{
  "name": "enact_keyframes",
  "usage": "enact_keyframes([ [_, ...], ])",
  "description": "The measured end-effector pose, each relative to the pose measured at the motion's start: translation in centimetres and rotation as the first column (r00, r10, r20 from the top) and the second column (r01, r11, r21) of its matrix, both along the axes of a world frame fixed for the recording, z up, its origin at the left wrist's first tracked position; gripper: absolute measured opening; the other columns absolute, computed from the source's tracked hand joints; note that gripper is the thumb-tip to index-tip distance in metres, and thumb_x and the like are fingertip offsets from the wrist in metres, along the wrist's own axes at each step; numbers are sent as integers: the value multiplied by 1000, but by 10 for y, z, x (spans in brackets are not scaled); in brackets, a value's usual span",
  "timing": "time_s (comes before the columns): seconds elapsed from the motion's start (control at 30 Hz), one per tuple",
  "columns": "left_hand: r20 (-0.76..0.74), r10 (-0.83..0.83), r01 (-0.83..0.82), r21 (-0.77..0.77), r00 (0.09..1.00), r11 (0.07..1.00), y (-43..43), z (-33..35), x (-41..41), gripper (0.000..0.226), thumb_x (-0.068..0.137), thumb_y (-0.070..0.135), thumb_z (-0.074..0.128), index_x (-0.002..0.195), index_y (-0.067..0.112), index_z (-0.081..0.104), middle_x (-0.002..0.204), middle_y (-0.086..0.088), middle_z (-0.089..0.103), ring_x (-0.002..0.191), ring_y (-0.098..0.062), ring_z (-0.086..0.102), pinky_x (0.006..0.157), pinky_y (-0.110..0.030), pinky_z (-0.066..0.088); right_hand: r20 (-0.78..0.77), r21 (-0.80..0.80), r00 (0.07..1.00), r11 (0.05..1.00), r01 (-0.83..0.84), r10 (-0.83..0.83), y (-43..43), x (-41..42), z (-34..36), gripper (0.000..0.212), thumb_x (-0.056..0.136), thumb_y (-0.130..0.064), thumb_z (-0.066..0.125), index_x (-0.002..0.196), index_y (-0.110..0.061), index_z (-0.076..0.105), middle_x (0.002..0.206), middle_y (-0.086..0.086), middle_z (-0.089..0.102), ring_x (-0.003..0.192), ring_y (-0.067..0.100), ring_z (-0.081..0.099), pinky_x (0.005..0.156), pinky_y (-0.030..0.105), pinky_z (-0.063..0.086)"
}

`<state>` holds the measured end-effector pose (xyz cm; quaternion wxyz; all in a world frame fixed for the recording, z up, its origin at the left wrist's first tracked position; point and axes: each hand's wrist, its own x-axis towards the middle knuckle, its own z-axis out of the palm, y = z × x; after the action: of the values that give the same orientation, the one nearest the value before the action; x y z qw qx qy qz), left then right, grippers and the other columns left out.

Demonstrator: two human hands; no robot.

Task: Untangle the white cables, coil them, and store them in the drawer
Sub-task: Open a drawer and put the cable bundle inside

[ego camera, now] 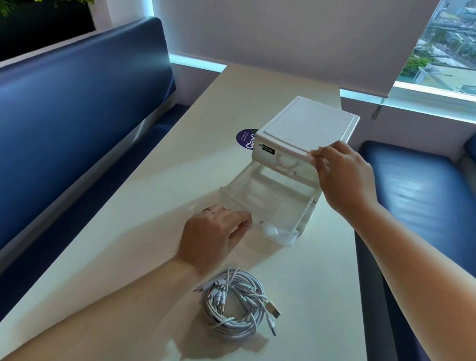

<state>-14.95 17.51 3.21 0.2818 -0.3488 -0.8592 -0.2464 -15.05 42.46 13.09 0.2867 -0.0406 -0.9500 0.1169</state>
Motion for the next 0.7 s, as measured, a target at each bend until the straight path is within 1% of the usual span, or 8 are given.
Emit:
enact_keyframes([
  [0.13,-8,-24,24,-11,1000,1000,-5,11,11,19,91,40,54,85,29,68,70,11,69,64,-12,59,56,-22,41,56,0,998,1000,0,0,-4,5,4,26,99,-21,48,115,-16,67,112,2,62,93,28,63,77,39,52],
  [0.33,23,-27,27,-1,999,1000,-18,9,21,18,91,39,54,88,27,68,77,10,71,67,-15,63,58,-26,48,184,38,983,999,-4,-3,-9,9,9,32,96,-11,47,125,-13,59,122,6,55,100,33,60,83,43,52],
  [0.4,45,-11,11,4,999,1000,-22,9,22,20,91,40,53,89,27,68,78,10,71,67,-14,63,59,-26,49,214,38,977,999,5,-13,-10,10,11,34,95,-10,47,128,-12,56,126,8,52,104,34,59,86,43,50],
  [0.5,100,-14,16,-12,995,1000,-22,13,24,24,91,42,50,89,27,68,78,10,71,67,-16,63,64,-26,49,252,11,968,1000,15,-17,-11,11,7,41,96,-9,47,136,-12,49,136,7,46,117,32,53,97,38,45],
  [0.57,139,-17,22,-36,990,999,-22,15,24,17,91,36,55,91,26,68,79,9,72,69,-19,64,67,-30,51,276,4,961,1000,15,-16,-12,12,4,47,96,-9,47,142,-11,41,145,6,39,128,29,46,104,35,39],
  [0.6,164,-18,27,-49,986,998,-24,15,25,12,91,31,59,94,25,69,82,9,73,72,-20,65,69,-31,51,300,2,954,1000,13,-13,-12,13,4,51,96,-10,47,145,-11,36,149,6,34,134,29,39,108,36,35],
  [0.63,212,-18,31,-55,977,998,-26,15,27,12,92,27,62,101,25,69,89,9,73,79,-19,65,71,-31,50,335,-5,942,1000,10,-8,-13,15,3,54,96,-12,47,148,-11,30,154,5,28,140,28,29,113,36,29],
  [0.7,359,-16,28,-28,933,999,-31,13,32,24,94,27,61,118,27,62,104,12,69,92,-13,62,78,-30,48,369,-86,929,996,1,31,-16,24,2,60,98,-18,47,151,-12,20,159,5,15,147,26,11,119,37,14],
])
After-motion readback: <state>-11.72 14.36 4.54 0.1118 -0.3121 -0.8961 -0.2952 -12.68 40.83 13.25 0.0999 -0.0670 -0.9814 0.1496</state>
